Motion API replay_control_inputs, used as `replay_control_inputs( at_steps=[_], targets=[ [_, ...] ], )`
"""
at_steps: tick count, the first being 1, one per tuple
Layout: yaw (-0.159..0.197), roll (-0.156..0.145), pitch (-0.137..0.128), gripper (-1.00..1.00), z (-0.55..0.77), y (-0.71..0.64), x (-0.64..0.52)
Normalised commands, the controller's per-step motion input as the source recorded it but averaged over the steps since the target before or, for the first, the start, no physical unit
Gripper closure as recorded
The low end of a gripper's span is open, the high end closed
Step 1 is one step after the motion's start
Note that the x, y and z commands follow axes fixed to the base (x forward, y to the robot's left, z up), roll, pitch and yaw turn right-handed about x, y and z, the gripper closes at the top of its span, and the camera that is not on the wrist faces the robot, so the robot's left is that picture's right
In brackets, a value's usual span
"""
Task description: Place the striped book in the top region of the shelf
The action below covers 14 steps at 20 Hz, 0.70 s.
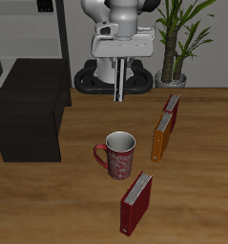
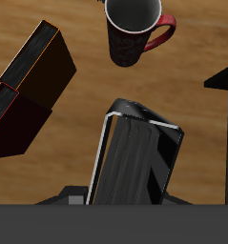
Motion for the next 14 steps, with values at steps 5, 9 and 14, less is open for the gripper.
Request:
replay_control_inputs(
  at_steps=[5,9,14],
  targets=[
    [0.045,-0.101,0.027,1.00,-0.09,-0.13,0.01],
    [0.043,-0.158,-0.020,1.00,0.01,-0.18,0.04],
    [0.066,-0.095,-0.005,1.00,-0.03,0.10,0.07]
  ],
)
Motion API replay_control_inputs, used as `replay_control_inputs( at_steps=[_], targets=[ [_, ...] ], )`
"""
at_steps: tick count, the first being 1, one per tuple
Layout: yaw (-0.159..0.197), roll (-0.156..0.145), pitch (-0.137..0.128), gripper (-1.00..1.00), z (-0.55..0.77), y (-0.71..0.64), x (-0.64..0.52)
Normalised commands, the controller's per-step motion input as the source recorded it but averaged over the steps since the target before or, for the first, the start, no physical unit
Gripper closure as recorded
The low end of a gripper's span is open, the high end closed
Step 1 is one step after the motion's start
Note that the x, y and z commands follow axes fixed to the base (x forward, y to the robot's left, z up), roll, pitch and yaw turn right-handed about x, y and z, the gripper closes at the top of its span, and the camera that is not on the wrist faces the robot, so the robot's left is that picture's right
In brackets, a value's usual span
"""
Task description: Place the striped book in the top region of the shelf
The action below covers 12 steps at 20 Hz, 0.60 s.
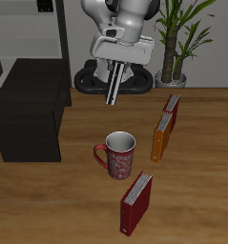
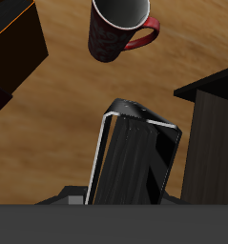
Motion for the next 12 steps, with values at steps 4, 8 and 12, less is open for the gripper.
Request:
replay_control_inputs(
  at_steps=[4,8,12],
  targets=[
    [0.043,-0.081,0.006,1.00,-0.07,0.12,0.09],
    [0.045,-0.117,0.013,1.00,-0.13,0.20,0.13],
    [0.027,-0.099,0.049,1.00,-0.14,0.16,0.14]
  ],
)
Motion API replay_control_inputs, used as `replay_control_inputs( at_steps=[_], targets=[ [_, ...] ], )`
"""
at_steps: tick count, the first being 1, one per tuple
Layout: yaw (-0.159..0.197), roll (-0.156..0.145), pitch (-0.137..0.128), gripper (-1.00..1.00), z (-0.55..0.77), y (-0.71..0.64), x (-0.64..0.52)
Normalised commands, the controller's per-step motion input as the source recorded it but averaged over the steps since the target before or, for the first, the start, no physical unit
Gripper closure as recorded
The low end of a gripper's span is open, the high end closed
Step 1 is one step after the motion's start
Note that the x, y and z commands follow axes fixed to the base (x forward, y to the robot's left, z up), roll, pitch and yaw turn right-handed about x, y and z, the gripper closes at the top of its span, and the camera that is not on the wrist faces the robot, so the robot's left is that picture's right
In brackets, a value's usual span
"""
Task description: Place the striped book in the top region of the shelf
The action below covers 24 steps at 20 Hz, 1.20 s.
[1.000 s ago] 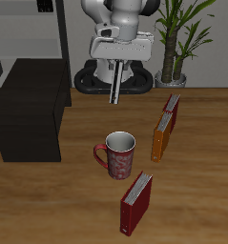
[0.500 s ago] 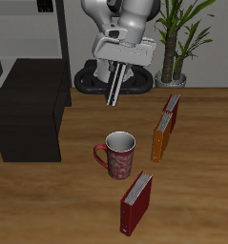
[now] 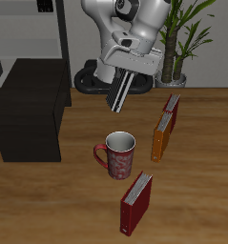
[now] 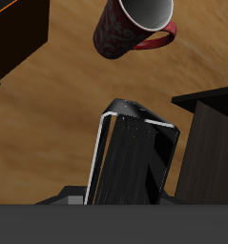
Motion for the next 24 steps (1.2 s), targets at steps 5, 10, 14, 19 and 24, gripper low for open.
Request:
replay_control_inputs(
  at_steps=[5,10,14,19,24],
  targets=[
    [0.028,-0.108,-0.021,1.00,-0.07,0.11,0.00],
    [-0.008,-0.057,0.003,1.00,0.00,0.03,0.02],
    [-0.012,-0.083,0.026,1.00,-0.07,-0.05,0.02],
    [-0.028,-0.104,0.016,1.00,-0.03,-0.09,0.07],
    [-0.011,-0.081,0.101,1.00,-0.22,0.07,0.16]
  ],
)
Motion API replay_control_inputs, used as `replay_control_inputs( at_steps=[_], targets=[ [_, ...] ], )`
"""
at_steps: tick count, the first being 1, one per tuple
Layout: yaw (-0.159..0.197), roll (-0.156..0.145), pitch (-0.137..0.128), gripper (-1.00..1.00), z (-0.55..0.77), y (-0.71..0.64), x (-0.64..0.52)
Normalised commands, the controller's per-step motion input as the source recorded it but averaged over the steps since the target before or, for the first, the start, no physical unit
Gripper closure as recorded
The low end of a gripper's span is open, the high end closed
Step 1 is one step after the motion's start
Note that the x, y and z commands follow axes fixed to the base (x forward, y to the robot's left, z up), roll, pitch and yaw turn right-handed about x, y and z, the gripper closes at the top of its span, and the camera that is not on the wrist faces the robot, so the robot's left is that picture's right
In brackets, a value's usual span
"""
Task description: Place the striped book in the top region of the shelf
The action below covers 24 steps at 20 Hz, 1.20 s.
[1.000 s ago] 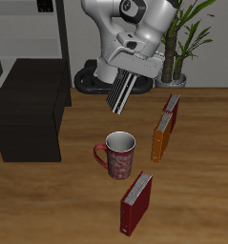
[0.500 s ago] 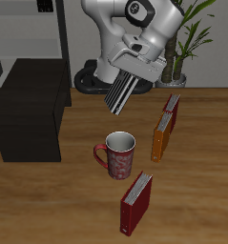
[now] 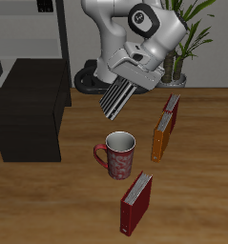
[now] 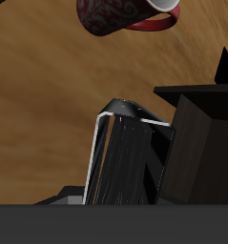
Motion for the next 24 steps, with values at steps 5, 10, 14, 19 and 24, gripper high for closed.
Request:
replay_control_inputs(
  at_steps=[5,10,14,19,24],
  targets=[
    [-0.034,-0.159,-0.002,1.00,-0.12,-0.04,0.09],
    [0.024,-0.053,0.047,1.00,-0.08,0.12,0.16],
    [-0.008,-0.093,0.083,1.00,-0.13,0.06,0.17],
    [-0.034,-0.068,-0.034,1.00,0.16,-0.02,0.04],
    [-0.041,-0.083,0.003,1.00,0.14,-0.21,0.11]
  ],
)
